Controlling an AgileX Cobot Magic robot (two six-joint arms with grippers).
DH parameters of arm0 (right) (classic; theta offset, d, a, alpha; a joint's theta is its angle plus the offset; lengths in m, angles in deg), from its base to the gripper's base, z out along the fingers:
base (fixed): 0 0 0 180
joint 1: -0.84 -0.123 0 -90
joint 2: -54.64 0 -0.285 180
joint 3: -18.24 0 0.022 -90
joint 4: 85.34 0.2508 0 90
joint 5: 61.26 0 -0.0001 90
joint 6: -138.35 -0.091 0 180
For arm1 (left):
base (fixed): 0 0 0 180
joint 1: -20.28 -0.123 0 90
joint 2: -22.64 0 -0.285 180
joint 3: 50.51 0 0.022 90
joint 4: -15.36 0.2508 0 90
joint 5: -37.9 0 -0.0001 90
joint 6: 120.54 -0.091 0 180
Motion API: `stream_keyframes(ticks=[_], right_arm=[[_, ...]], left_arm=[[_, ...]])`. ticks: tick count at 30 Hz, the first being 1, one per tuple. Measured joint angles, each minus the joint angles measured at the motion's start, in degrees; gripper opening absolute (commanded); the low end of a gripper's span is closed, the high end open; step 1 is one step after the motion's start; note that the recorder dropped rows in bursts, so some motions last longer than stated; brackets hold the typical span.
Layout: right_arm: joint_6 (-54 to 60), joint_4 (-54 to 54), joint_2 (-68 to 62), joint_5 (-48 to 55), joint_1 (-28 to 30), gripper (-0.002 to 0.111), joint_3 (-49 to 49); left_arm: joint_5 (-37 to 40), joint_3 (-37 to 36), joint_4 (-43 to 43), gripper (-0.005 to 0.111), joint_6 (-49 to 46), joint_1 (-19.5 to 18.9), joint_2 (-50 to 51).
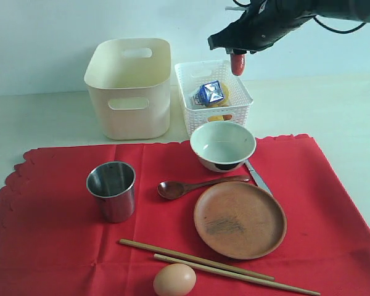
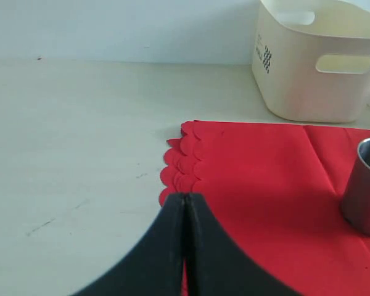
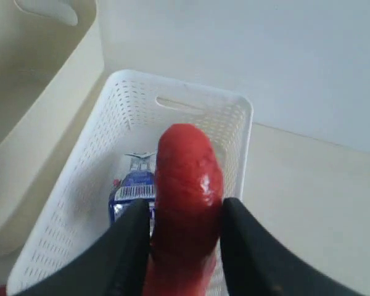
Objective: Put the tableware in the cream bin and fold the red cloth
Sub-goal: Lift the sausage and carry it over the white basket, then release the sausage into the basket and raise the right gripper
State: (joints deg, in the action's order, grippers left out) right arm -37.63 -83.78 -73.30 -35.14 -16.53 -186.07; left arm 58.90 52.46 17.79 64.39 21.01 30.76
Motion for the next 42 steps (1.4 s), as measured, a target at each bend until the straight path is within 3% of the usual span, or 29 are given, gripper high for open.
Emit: stream_keyframes(ticks=[6,17,31,42], right_arm=[[1.4,-0.8,-11.4,1.5,0.0,0.000,-11.9],[2.0,-5.0,-18.3,2.0,0.0,0.000,-15.5],[2.0,-6.0,-18.6,2.3,0.0,0.062,-15.6],[2.0,-6.2,-12.1,9.7,0.0,0.067,-15.6]], left_arm=[[0.0,0.0,0.0,0.000,0.0,0.0,0.0],[0.0,0.0,0.0,0.000,0.0,0.0,0.0],[0.0,0.0,0.0,0.000,0.0,0.0,0.0],[0.0,0.0,0.0,0.000,0.0,0.0,0.0]])
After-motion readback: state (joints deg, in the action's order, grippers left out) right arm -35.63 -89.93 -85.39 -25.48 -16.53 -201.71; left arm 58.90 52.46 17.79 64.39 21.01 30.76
